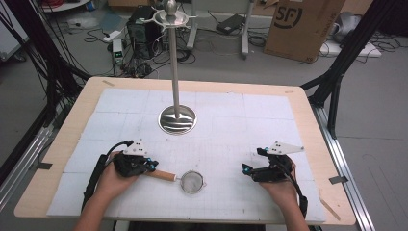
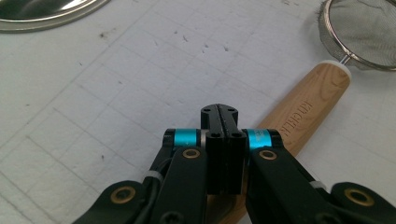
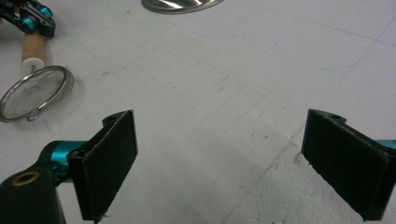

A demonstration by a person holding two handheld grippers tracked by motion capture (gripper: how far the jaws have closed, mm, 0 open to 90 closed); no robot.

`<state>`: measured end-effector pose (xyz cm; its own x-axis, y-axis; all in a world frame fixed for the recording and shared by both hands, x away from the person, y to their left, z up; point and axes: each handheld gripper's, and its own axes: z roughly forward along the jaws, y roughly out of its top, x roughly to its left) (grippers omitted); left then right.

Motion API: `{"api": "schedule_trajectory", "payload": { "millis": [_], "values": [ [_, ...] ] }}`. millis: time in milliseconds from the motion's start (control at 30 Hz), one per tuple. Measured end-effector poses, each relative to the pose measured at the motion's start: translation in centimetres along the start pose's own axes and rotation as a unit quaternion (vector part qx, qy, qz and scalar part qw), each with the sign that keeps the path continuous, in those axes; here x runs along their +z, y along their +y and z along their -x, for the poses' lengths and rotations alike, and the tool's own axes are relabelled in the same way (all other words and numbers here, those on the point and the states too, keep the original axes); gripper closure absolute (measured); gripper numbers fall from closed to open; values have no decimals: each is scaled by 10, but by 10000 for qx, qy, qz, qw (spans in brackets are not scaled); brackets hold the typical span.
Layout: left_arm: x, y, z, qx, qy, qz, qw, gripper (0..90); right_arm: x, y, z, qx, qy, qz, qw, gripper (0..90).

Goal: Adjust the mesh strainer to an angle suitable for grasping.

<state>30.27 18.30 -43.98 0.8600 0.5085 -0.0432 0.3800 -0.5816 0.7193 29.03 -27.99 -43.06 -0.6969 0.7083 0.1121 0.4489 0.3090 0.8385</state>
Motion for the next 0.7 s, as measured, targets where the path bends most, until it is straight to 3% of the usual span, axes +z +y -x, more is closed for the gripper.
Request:
{"api": "schedule_trajectory", "payload": {
  "millis": [400, 500, 667, 700],
  "values": [
    [-8, -4, 2, 2, -150, 106, 9998, 877, 0, 0, 0, -36, 0, -11, 10000, 97],
    [-10, -4, 1, 2, -216, 242, 9995, 816, 0, -1, 0, -19, -9, -49, 10000, 96],
    [-13, -3, 3, 76, -500, 471, 9976, 613, 0, -1, 0, -10, -1, -44, 10000, 97],
    [-13, -3, 3, 85, -525, 473, 9975, 613, 0, -1, 0, -10, -1, -44, 10000, 97]
  ]
}}
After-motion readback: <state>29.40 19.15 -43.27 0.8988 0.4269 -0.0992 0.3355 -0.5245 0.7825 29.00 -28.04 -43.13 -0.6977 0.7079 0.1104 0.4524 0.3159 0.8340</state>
